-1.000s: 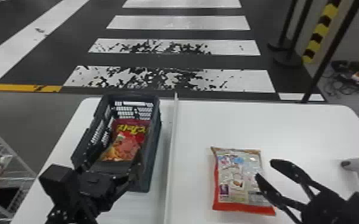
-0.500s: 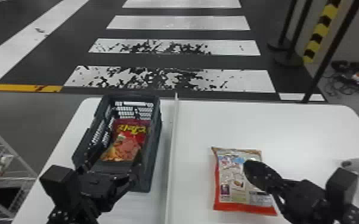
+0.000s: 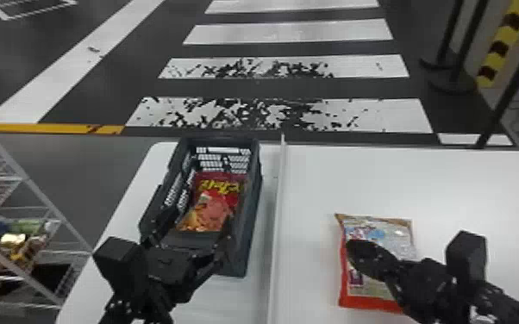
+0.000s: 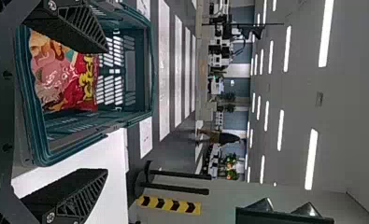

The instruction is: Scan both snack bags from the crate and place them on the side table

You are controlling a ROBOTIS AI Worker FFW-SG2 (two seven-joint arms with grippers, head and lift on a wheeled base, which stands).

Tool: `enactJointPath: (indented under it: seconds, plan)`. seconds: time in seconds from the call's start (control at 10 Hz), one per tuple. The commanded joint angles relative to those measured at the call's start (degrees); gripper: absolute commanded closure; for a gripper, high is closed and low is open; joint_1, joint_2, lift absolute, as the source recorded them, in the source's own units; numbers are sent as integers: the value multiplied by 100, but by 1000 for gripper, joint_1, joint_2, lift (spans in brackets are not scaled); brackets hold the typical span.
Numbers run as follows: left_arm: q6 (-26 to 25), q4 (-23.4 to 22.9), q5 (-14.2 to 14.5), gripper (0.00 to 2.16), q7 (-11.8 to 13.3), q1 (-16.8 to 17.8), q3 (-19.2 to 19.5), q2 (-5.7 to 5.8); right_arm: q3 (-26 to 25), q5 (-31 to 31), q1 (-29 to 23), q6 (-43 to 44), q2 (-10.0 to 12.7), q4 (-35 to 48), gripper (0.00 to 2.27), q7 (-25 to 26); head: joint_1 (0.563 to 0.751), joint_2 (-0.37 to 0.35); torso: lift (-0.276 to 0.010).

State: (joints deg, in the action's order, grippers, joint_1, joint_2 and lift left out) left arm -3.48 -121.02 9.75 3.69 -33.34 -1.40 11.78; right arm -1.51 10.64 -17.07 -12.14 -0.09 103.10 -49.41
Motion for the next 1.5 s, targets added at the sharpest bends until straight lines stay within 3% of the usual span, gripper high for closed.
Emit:
enactJointPath:
  seconds: [0.0,0.6,1.4]
  plan:
    - [0,9,0,87,0,-15,9,0,107,131,142,-12,14,-272,2162,2,695,160,-98]
    - [-17,9,0,87,9,3,17,0,10,509,406,93,14,-756,2162,37,695,160,-98]
    - [-17,61,27,87,18,64,0,0,-702,834,634,322,14,-1151,2162,-7,695,88,-98]
